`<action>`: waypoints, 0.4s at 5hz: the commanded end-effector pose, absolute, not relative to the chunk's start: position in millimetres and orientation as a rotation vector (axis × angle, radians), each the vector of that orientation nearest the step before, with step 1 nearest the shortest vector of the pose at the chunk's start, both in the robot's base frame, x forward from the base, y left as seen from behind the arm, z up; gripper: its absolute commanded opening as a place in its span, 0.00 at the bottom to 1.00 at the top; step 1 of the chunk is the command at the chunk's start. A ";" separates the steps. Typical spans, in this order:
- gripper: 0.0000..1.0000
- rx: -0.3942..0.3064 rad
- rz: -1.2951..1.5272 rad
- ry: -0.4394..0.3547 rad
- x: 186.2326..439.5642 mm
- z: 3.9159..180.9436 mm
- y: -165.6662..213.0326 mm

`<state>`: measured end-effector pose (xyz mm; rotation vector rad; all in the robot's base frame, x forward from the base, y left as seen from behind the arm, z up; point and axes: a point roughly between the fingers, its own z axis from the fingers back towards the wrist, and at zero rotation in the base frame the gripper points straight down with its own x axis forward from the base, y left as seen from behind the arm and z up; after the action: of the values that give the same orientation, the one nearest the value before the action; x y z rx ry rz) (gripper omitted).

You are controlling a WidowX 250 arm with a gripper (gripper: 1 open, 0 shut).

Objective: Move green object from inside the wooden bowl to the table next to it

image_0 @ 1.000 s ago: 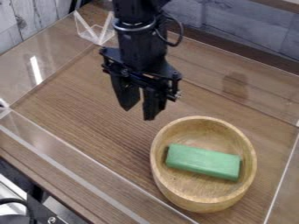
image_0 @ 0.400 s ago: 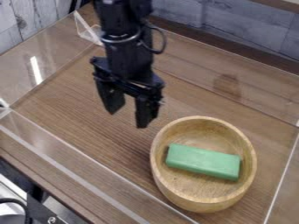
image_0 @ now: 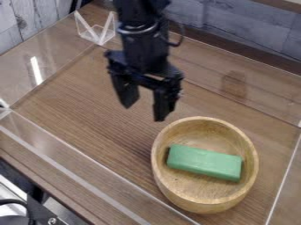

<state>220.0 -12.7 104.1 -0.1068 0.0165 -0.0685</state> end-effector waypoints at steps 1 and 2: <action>1.00 -0.105 -0.150 -0.023 230.4 96.0 -13.5; 1.00 -0.108 -0.208 -0.029 230.2 82.0 -11.8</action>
<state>224.4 -12.8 75.4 -0.1107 0.0030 -0.2020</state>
